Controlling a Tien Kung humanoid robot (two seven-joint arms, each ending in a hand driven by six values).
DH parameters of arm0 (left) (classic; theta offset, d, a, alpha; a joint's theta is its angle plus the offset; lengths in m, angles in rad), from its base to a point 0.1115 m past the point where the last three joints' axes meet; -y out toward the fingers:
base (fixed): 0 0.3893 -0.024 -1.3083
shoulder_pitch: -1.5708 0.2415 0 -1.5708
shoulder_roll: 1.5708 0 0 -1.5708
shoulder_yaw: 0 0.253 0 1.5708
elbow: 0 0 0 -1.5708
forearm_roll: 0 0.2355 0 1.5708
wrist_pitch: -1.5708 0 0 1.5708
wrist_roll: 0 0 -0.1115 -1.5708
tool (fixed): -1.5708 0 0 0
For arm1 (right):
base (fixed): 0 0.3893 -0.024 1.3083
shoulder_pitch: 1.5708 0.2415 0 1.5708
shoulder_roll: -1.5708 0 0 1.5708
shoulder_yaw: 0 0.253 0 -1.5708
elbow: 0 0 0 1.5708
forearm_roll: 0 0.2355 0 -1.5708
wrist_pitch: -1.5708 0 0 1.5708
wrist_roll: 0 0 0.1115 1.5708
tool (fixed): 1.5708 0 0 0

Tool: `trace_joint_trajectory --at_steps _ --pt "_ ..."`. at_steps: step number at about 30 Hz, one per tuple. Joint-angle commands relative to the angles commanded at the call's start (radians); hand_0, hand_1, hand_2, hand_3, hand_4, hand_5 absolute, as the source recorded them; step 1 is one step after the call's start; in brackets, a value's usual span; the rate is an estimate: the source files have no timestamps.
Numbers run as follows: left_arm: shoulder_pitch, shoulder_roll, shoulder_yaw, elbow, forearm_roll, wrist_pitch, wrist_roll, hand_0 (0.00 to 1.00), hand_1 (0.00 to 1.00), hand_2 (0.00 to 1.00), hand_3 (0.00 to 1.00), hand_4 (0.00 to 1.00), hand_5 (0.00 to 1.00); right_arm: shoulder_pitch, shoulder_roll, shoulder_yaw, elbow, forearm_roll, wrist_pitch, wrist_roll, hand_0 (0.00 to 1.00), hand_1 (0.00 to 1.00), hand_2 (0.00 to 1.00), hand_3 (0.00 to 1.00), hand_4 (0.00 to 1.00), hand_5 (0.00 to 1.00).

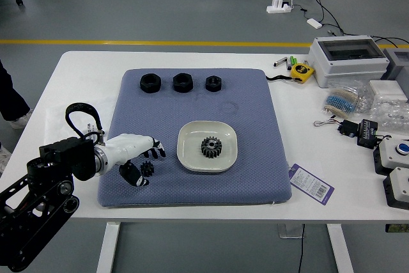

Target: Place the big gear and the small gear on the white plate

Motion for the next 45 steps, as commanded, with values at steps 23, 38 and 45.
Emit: trace_joint_trajectory --at_steps 23,38,45 --pt "-0.014 0.005 -0.001 0.022 -0.013 -0.020 0.028 0.384 0.466 0.522 0.504 0.498 0.002 0.006 0.000 0.003 0.000 -0.005 -0.001 -0.003 0.654 0.661 0.729 0.575 0.836 0.677" --pt "-0.016 0.005 -0.010 0.005 -0.014 -0.028 0.029 0.367 0.449 0.505 0.499 0.449 0.002 0.007 -0.001 0.002 0.000 -0.003 0.000 -0.002 0.654 0.661 0.728 0.575 0.836 0.678" --pt "-0.021 0.004 -0.030 -0.005 -0.006 -0.026 0.029 0.359 0.444 0.502 0.494 0.399 0.002 0.008 -0.001 0.003 0.000 -0.005 -0.001 -0.002 0.654 0.660 0.728 0.574 0.835 0.677"
